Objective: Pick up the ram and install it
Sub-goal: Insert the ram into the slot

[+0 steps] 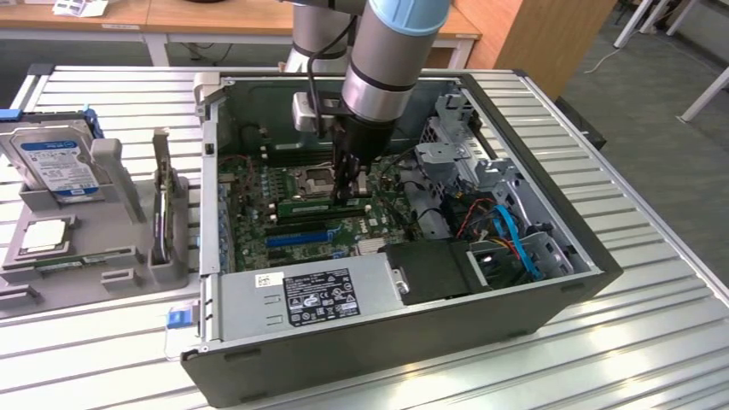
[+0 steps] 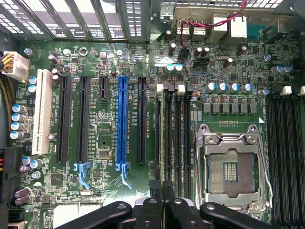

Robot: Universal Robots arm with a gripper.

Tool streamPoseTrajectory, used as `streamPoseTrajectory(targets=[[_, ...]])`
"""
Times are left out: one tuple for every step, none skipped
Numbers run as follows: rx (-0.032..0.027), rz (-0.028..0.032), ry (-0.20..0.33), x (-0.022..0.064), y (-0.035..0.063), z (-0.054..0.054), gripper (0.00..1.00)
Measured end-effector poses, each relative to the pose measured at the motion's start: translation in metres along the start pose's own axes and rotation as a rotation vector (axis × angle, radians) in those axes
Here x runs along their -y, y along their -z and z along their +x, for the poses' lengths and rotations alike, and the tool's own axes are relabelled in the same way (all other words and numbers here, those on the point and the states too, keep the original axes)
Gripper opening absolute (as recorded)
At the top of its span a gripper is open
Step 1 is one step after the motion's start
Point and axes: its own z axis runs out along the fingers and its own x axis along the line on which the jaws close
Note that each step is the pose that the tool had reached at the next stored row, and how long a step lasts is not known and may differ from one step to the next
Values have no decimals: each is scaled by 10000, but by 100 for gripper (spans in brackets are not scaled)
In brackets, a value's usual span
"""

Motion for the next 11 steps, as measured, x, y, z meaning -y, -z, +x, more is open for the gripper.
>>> streamPoseTrajectory(targets=[[-2, 0, 0, -1, 2, 1, 11], [0, 1, 0, -1, 5, 2, 11], [2, 1, 1, -1, 5, 2, 11], [3, 1, 0, -1, 5, 2, 11], [2, 1, 0, -1, 6, 2, 11], [1, 0, 0, -1, 6, 2, 11], [0, 0, 0, -1, 7, 3, 11], [-2, 0, 1, -1, 8, 7, 11], [-2, 0, 1, 0, 8, 10, 11], [1, 0, 1, 0, 7, 12, 11], [0, 0, 0, -1, 7, 12, 11]])
